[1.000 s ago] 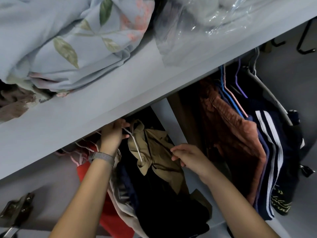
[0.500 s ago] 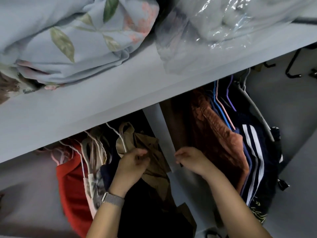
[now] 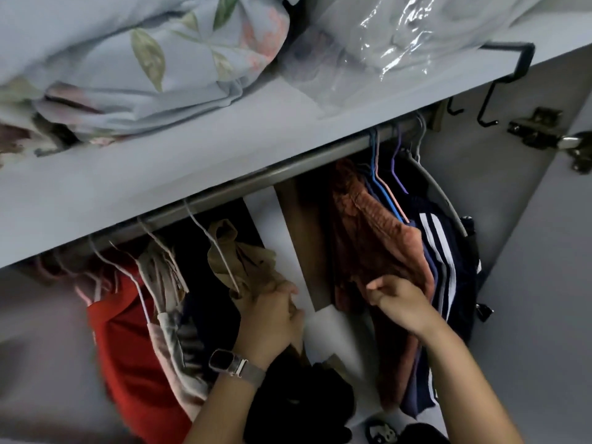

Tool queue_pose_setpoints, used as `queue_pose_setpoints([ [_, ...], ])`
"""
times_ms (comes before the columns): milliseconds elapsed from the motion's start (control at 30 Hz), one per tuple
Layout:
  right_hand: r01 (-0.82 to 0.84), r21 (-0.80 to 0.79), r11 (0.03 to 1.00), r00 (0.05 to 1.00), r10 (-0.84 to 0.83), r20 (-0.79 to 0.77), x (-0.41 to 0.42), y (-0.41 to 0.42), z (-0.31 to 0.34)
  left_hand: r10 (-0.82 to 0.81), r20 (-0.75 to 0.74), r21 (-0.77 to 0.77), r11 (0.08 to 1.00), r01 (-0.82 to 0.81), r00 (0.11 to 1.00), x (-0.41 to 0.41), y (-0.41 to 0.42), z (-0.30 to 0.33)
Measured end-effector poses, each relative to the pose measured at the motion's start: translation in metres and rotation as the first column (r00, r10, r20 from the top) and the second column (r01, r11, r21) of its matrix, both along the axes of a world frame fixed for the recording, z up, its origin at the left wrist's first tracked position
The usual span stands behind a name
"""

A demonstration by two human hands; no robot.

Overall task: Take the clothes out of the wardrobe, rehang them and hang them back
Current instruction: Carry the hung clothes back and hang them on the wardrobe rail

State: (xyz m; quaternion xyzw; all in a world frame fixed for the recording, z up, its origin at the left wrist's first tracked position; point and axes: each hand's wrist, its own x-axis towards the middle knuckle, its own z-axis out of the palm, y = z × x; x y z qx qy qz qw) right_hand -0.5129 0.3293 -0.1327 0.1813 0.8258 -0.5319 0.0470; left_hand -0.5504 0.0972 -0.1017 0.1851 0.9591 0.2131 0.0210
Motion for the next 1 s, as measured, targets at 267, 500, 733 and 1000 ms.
queue_pose_setpoints([
  [267, 0.246, 0.193, 0.95, 0.966, -0.256, 0.029, 0.151, 0.02, -0.001, -0.296, 0.067, -0.026, 0.954, 0.298, 0.953, 0.051, 0.091, -0.016],
  [500, 0.574, 0.345, 0.743, 0.77, -0.633, 0.081, 0.302, 0.071, 0.012, -0.636, 0.179, 0.063, 0.769, 0.636, 0.751, 0.145, 0.2, -0.019],
  [733, 0.784, 0.283, 0.552, 0.559, -0.827, 0.064, 0.41, 0.106, -0.005, -0.849, 0.222, 0.194, 0.521, 0.831, 0.48, 0.249, 0.268, -0.016],
  [1000, 0.915, 0.286, 0.286, 0.268, -0.958, 0.1, 0.583, 0.162, -0.019, -0.905, 0.392, 0.189, 0.254, 0.948, 0.164, 0.418, 0.394, -0.028],
])
